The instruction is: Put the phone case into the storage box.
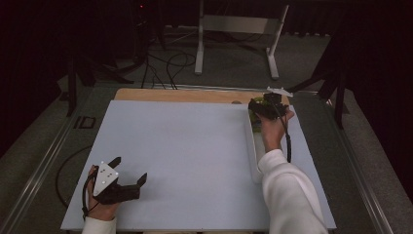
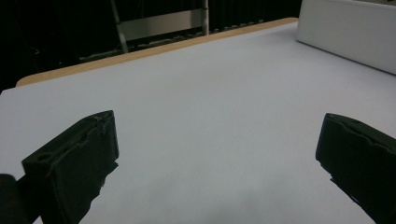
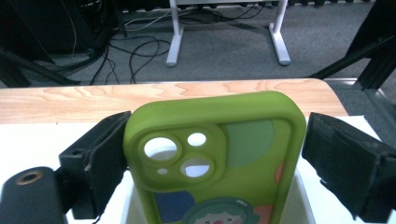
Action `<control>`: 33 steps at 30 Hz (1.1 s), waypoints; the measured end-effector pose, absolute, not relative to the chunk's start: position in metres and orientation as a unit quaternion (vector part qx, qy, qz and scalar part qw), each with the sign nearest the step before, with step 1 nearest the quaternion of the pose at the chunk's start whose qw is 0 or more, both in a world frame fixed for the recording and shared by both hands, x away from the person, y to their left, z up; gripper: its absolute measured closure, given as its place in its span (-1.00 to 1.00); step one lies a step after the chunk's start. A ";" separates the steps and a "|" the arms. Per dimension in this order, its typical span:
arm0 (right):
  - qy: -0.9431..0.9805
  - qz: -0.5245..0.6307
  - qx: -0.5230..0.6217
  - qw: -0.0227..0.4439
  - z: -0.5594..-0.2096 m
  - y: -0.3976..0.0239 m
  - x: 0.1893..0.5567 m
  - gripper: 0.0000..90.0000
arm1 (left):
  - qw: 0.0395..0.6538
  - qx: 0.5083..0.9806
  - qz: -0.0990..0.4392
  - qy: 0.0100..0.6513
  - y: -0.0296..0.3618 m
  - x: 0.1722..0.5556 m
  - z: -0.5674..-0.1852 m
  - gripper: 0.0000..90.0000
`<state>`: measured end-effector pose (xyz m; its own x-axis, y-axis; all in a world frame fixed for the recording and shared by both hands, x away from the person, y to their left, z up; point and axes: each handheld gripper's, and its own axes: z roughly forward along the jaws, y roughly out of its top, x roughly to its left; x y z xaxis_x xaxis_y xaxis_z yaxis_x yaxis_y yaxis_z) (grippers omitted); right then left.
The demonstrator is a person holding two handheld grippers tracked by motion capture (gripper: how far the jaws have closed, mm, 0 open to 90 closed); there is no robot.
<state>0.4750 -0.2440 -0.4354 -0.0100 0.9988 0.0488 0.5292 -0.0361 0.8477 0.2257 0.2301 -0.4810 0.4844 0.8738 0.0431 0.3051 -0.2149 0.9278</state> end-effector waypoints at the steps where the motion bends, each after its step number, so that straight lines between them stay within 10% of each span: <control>1: 0.612 0.361 0.624 0.324 -0.436 -0.244 0.475 -0.81 | 0.474 0.720 0.300 0.409 0.230 0.226 -0.481 -1.00; 33: 0.661 0.408 0.562 0.285 -0.428 -0.244 0.455 -0.82 | 0.475 0.719 0.300 0.410 0.230 0.225 -0.481 -1.00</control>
